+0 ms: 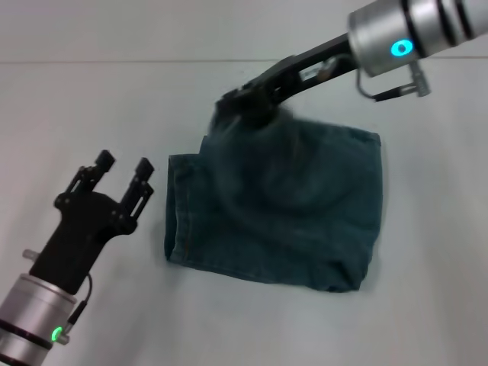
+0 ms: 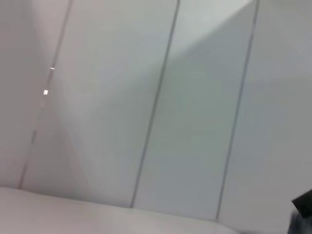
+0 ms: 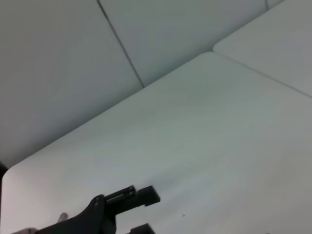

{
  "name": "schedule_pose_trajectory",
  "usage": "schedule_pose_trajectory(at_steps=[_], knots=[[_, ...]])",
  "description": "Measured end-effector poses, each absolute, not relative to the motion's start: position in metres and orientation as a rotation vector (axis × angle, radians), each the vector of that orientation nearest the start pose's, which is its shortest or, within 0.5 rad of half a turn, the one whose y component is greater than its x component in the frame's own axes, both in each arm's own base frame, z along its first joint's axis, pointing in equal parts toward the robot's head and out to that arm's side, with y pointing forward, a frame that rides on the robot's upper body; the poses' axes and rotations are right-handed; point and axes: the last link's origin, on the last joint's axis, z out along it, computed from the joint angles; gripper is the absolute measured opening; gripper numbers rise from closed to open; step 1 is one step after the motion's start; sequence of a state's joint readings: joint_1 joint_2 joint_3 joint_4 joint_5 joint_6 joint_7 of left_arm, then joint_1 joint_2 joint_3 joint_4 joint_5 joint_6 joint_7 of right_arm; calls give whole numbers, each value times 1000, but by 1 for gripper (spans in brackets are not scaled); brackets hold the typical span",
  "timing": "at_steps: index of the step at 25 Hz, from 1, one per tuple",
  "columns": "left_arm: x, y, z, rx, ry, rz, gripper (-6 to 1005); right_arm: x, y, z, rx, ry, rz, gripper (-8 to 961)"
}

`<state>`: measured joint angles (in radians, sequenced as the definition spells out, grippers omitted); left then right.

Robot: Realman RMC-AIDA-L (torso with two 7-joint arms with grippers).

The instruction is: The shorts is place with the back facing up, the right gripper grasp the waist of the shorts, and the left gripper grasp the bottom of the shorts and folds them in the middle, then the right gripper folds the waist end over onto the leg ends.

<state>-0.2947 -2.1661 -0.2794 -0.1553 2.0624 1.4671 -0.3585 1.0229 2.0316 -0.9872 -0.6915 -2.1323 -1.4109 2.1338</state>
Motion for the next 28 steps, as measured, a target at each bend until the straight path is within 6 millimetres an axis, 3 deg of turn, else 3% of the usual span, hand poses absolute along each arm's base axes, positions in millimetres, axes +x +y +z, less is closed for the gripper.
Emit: schedule_pose_trajectory(at_steps=[2, 8, 12, 15, 21, 25, 28], knots=[[-296, 245, -72, -1775, -660, -1051, 641, 89, 422, -26, -2942, 828, 291, 147], [-298, 248, -71, -1775, -662, -1042, 647, 88, 416, -30, -2981, 798, 268, 362], [-297, 250, -70, -1778, -658, -1044, 649, 98, 410, -23, -2985, 783, 322, 452], [-302, 252, -63, -1783, -676, -1066, 648, 116, 400, -9, -2960, 756, 445, 520], [-311, 251, -26, -2007, -710, -1182, 647, 183, 357, 22, -2817, 684, 820, 722], [-314, 257, -3, -2270, -780, -1115, 650, 239, 326, 27, -2669, 680, 906, 931], [-310, 260, 9, -2436, -818, -1036, 651, 280, 300, 20, -2582, 729, 910, 931]])
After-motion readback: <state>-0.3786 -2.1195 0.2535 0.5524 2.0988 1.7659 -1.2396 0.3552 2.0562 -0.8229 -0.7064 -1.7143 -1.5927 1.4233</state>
